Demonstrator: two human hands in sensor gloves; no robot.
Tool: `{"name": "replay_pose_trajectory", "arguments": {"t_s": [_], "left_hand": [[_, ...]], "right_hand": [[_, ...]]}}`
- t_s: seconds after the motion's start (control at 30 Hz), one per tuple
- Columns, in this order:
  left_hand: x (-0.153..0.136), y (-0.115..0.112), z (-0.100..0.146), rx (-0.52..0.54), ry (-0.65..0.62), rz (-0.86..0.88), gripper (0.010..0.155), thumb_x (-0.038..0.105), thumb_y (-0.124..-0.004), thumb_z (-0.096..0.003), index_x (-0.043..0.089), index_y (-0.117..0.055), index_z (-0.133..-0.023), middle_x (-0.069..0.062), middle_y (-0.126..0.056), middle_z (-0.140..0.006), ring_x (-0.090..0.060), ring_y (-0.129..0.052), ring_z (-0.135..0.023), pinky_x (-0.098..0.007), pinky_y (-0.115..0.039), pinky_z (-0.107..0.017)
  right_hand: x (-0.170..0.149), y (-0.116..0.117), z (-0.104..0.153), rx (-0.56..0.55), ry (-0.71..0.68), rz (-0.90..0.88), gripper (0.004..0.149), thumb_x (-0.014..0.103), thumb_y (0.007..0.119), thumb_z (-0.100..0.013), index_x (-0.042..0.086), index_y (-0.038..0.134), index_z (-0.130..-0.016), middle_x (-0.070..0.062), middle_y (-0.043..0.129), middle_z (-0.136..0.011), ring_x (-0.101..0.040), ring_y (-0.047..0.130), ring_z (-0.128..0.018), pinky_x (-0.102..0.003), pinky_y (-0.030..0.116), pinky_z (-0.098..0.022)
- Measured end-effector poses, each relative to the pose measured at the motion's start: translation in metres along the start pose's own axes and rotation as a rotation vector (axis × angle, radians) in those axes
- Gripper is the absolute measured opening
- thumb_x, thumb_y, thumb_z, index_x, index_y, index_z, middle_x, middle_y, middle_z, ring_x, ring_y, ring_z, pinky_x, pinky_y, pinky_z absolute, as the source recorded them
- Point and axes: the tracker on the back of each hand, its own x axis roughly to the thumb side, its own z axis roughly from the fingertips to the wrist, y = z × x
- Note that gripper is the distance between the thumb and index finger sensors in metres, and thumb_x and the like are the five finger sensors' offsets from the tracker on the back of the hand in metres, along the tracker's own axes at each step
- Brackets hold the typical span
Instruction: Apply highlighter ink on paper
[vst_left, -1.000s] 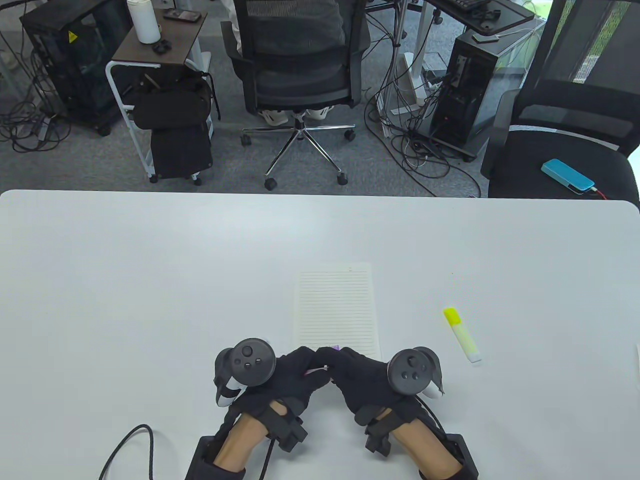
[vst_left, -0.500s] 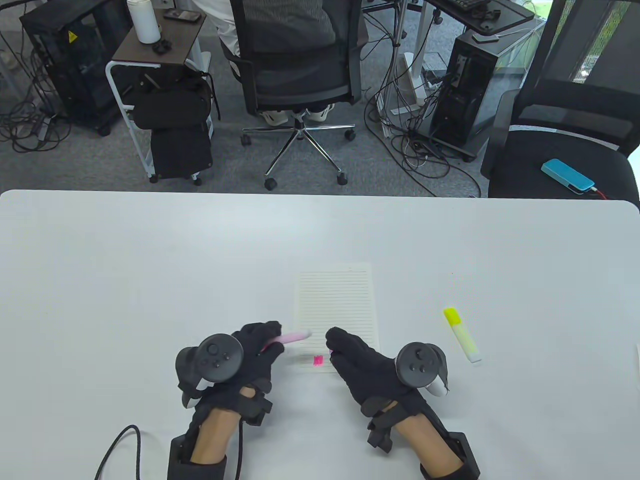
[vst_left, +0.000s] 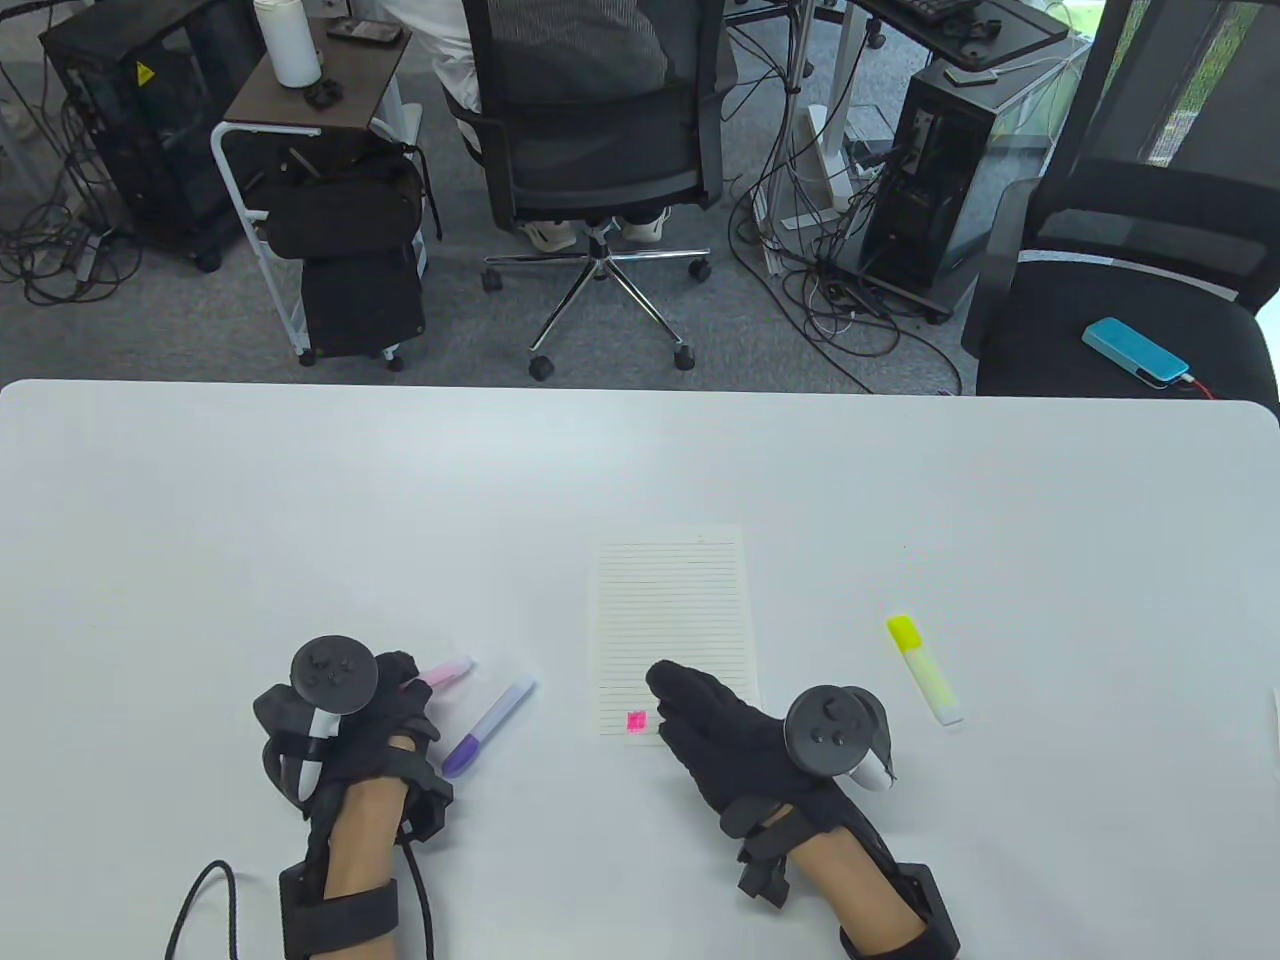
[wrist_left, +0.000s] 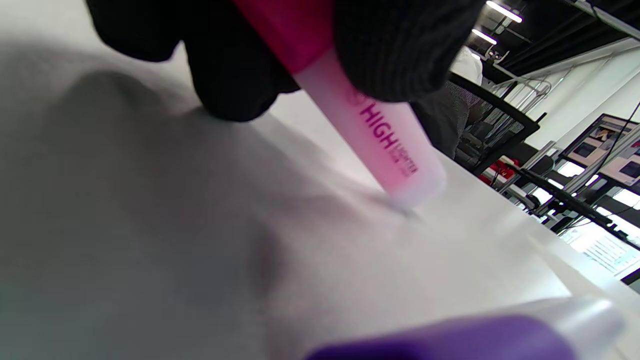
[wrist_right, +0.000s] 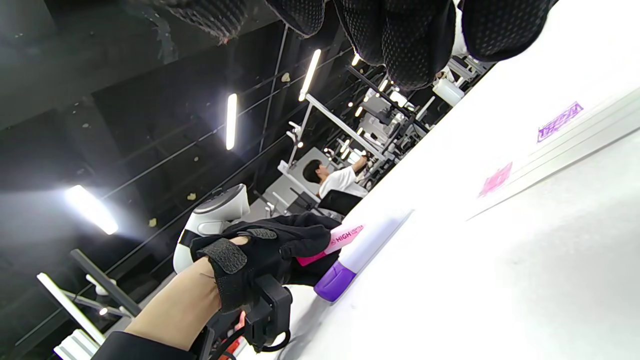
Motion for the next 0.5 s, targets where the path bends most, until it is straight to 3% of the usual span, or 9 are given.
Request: {"name": "replay_pose_trajectory", "arguments": {"t_s": [0.3, 0.5], "left_hand": [[0.007, -0.010, 0.000, -0.034, 0.027, -0.154, 0.056, 0.039, -0.085, -0.0394, 0.020, -0.077, -0.092, -0.007, -0.063, -0.103, -0.027, -0.077, -0.085, -0.059, -0.059, -0.068], [0.010, -0.007, 0.005, -0.027, -0.026, -0.097, 0.065, 0.042, -0.084, -0.0397, 0.017, -0.068, -0.097, -0.011, -0.057, -0.106, -0.034, -0.073, -0.089, -0.062, -0.055, -0.068]], "right_hand": [[-0.001, -0.009, 0.002, -0.019, 0.014, 0.016, 0.059, 0.045, 0.059, -0.066, 0.019, 0.039, -0.115, -0.026, 0.045, -0.116, -0.054, 0.060, -0.097, -0.070, 0.055, -0.066], [-0.005, -0.018, 0.004, -0.032, 0.036, 0.033, 0.059, 0.045, 0.059, -0.066, 0.019, 0.040, -0.115, -0.026, 0.045, -0.116, -0.054, 0.059, -0.097, -0.070, 0.055, -0.066]]}}
